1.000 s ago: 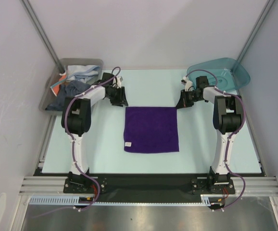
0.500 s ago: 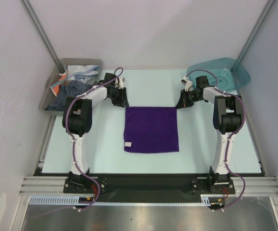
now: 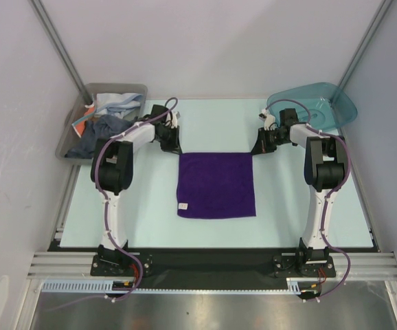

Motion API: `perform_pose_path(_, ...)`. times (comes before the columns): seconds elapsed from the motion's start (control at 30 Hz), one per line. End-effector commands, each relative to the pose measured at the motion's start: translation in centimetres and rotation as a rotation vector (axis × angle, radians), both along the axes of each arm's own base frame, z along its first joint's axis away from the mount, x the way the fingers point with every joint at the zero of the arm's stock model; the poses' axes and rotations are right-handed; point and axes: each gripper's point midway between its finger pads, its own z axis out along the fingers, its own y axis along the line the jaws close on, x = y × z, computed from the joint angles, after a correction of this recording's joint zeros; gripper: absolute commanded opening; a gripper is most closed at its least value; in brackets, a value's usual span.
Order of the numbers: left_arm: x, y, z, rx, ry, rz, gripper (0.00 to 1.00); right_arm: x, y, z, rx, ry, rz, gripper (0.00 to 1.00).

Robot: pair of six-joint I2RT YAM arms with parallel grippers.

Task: Fold and stack the towels
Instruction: Fold the towel

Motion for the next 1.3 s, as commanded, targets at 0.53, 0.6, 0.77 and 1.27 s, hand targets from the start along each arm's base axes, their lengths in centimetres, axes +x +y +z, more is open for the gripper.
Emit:
perform_pose_path(0.53,4.5,-1.2,13.3,-0.085,-0.338,0.030,0.00,5.0,-1.8,12.6,-0.084,-0.397,-0.165,0.00)
perform_pose_path(0.6,4.4,-1.1,15.2,-0.098,-0.388,0.029,0.01,5.0,-2.1,15.1,-0.078,-0.449,-0.188,0.00)
perform_pose_path(0.77,3.4,-1.1,20.0,-0.140,-0.479,0.045,0.00,4.1,-2.7,19.0,-0.078,-0.524,-0.220,0.00)
perform_pose_path(1.27,-5.2,-1.1,28.8,-0.223,-0.673,-0.012,0.00,-4.5,-2.7,28.8,-0.007,-0.726,-0.265,0.00)
